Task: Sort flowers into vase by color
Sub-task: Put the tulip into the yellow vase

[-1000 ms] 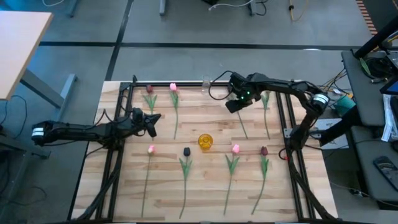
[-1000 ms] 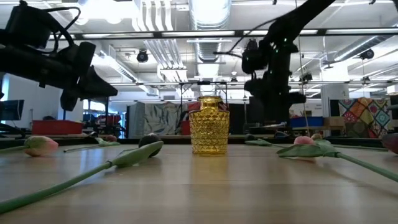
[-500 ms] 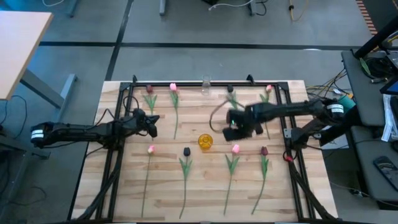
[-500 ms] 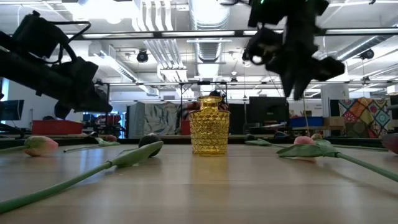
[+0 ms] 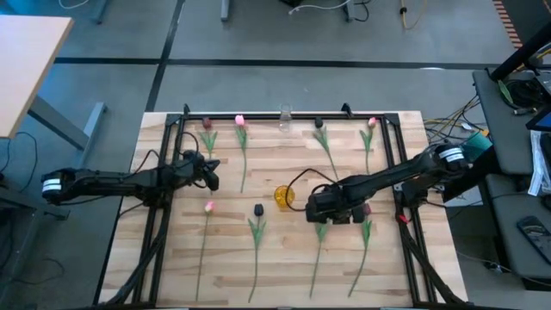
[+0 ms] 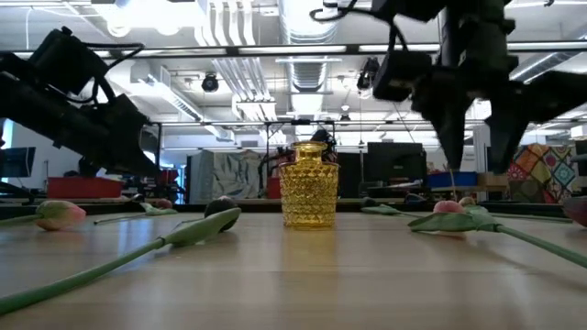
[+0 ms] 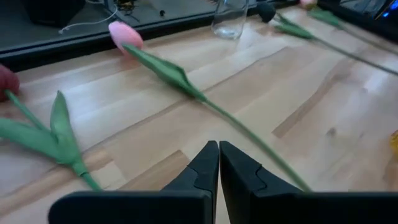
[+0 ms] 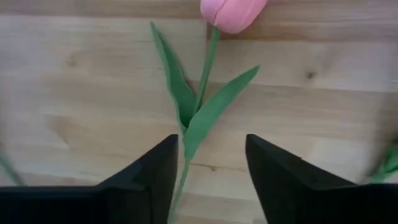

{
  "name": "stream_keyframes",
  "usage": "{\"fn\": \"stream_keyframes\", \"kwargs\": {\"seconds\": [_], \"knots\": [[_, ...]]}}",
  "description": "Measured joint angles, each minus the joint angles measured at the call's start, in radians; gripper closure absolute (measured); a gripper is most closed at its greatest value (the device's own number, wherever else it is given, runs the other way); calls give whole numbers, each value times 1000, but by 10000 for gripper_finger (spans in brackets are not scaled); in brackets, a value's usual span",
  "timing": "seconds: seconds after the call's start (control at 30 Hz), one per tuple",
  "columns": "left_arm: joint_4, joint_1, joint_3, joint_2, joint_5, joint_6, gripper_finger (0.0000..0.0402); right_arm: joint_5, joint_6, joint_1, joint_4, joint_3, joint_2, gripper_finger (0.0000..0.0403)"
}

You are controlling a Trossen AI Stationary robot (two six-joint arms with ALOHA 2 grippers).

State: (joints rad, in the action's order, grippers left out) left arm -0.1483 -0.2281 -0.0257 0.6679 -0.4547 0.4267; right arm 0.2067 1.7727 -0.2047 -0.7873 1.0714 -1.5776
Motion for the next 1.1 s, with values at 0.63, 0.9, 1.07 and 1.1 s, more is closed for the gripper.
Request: {"fn": "stream_keyframes", "kwargs": {"seconds": [0.63, 0.9, 1.07, 1.1], "knots": [[62, -19, 0, 26, -6, -78, 402, 119, -61, 9, 140, 0, -203, 272], [84, -19, 0, 24, 57, -91, 402, 85, -170, 36, 158, 0, -158, 385], [91, -22, 0, 23, 108, -102, 402, -40, -271, 46, 159, 18, -52, 386], [93, -23, 0, 23, 114, -99, 402, -80, -306, 49, 162, 27, -29, 386]]}}
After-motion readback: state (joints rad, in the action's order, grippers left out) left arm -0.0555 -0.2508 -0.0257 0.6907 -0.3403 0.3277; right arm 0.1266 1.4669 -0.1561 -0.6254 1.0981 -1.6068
